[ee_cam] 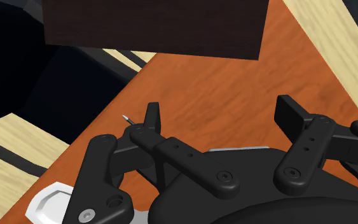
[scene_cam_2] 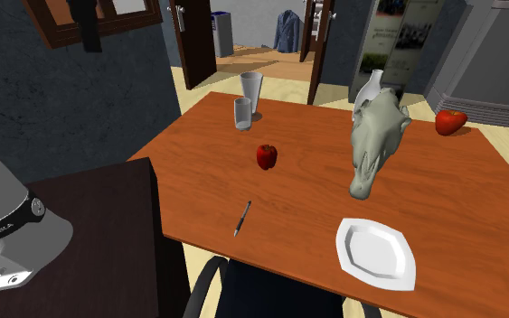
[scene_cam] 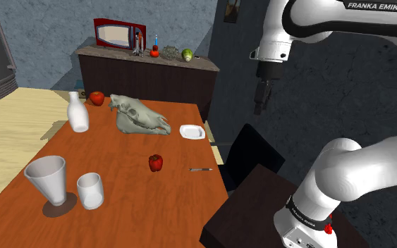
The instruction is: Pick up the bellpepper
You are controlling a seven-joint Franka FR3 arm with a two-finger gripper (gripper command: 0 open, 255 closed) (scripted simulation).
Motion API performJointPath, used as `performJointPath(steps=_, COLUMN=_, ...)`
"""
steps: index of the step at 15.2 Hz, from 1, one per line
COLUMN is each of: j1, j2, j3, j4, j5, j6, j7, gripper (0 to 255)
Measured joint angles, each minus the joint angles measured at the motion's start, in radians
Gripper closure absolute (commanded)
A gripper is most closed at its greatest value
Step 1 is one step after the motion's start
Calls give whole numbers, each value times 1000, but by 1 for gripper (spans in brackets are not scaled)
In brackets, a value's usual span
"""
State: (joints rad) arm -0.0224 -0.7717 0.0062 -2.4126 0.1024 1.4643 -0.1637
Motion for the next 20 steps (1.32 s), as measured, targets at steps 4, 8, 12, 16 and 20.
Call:
performJointPath(steps=4, j1=6, j2=49, j3=14, j4=-18, j5=7, j6=66, j7=4, gripper=0)
performJointPath(steps=8, j1=14, j2=157, j3=36, j4=-39, j5=16, j6=197, j7=5, gripper=0)
performJointPath(steps=12, j1=25, j2=296, j3=63, j4=-32, j5=25, j6=331, j7=15, gripper=0)
performJointPath(steps=16, j1=31, j2=444, j3=83, j4=7, j5=22, j6=440, j7=22, gripper=0)
performJointPath(steps=20, j1=37, j2=600, j3=102, j4=58, j5=14, j6=546, j7=34, gripper=0)
